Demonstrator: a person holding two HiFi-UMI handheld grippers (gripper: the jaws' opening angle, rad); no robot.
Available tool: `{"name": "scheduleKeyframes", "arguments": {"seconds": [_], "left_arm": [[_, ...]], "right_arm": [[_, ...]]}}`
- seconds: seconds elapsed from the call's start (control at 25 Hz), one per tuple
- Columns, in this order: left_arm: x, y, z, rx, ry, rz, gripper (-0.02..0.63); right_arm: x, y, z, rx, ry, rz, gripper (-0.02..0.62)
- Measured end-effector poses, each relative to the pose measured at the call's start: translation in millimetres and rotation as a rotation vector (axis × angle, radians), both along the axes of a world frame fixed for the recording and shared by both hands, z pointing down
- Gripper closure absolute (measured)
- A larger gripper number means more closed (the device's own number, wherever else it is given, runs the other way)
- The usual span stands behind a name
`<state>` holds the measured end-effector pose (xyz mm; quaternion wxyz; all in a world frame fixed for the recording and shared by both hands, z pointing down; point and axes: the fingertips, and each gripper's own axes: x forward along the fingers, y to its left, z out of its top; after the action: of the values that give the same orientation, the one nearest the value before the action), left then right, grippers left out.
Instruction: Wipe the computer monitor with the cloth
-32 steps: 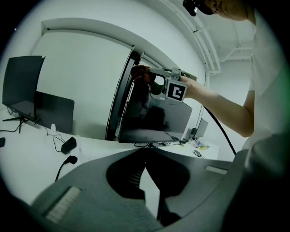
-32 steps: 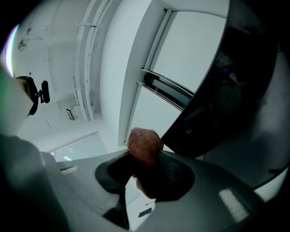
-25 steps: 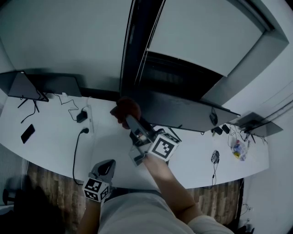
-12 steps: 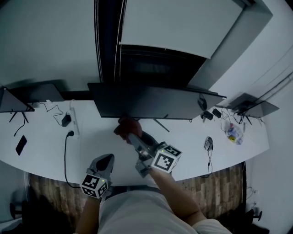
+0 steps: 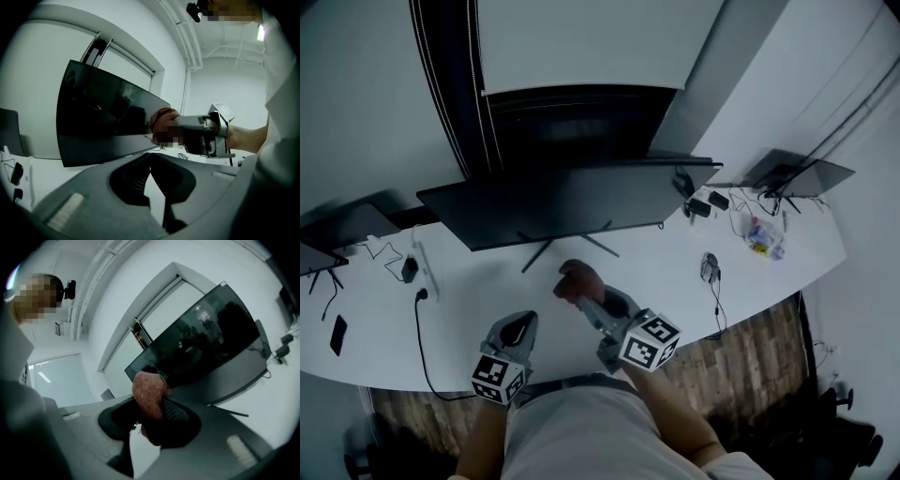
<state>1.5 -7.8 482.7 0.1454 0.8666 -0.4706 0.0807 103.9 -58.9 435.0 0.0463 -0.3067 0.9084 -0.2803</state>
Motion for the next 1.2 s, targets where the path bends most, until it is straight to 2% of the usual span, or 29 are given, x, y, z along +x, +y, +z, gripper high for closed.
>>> {"name": "scheduleKeyframes", "arguments": {"seconds": [0.24, 0.64, 0.88, 1.2], "left_arm": [[34.8, -7.2, -6.8, 0.02, 0.006, 0.084, 0.596], [80.0, -9.2, -7.3, 0.031, 0.009, 0.22, 0.595], [98.5, -8.1, -9.6, 0.056, -0.008, 0.297, 0.595], [108.7, -11.7, -15.1, 0.063, -0.003, 0.329, 0.594]], "right_arm": [[50.5, 19.6, 22.8, 0.064, 0.176, 0.085, 0.469], [122.8, 60.9, 47.6, 0.067, 0.321, 0.225, 0.469], [146.9, 71.4, 47.0, 0.109, 0.387, 0.278, 0.469], [157.6, 72.9, 42.6, 0.125, 0.438, 0.301, 0.469]]}}
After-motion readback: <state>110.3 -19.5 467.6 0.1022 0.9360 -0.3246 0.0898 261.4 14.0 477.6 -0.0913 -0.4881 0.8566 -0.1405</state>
